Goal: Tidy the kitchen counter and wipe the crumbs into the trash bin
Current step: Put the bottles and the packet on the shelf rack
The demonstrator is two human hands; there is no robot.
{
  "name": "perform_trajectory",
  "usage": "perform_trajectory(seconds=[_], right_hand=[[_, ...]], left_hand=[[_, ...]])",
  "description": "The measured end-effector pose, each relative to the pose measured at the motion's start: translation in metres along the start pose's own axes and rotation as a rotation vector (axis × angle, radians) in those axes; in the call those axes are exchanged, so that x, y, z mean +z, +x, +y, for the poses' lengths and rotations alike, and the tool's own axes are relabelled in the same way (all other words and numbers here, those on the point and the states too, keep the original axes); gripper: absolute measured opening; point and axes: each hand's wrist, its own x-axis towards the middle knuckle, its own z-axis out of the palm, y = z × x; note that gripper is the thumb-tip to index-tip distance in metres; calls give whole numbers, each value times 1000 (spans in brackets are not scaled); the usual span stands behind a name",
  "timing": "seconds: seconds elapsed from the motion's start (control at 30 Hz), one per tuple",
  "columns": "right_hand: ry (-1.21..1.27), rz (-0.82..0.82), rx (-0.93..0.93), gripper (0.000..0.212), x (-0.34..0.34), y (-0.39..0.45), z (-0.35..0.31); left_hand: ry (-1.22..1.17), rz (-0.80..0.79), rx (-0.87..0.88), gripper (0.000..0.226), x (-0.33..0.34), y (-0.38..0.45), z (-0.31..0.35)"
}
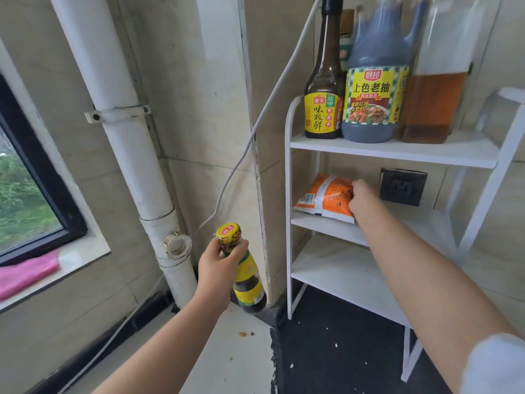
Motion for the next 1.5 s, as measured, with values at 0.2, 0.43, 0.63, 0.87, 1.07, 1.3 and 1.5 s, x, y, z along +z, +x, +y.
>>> perform_trajectory(seconds=[0.2, 0.43, 0.63, 0.87, 1.07, 1.3, 1.5], right_hand=[[-277, -8, -86, 13, 11, 17, 2], [-803, -90, -336, 39, -19, -3, -2], [-1139, -312, -534, 30, -83, -78, -35], [-726, 135, -1216, 20, -185, -142, -102], [-926, -28, -1172, 40, -198, -121, -134], [-923, -146, -1134, 49, -202, -98, -137], [-680, -177, -993, 34, -207, -88, -154]], left_hand=[[6, -18, -17, 11, 4, 8, -7], [58, -112, 47, 16, 20, 10, 7], [-3, -264, 182, 13, 42, -4, 57], [-200, -456, 386, 17, 87, -35, 144], [-265, -514, 452, 16, 142, -58, 195], [-240, -519, 424, 15, 203, -67, 220], [-190, -532, 404, 12, 234, -66, 225]])
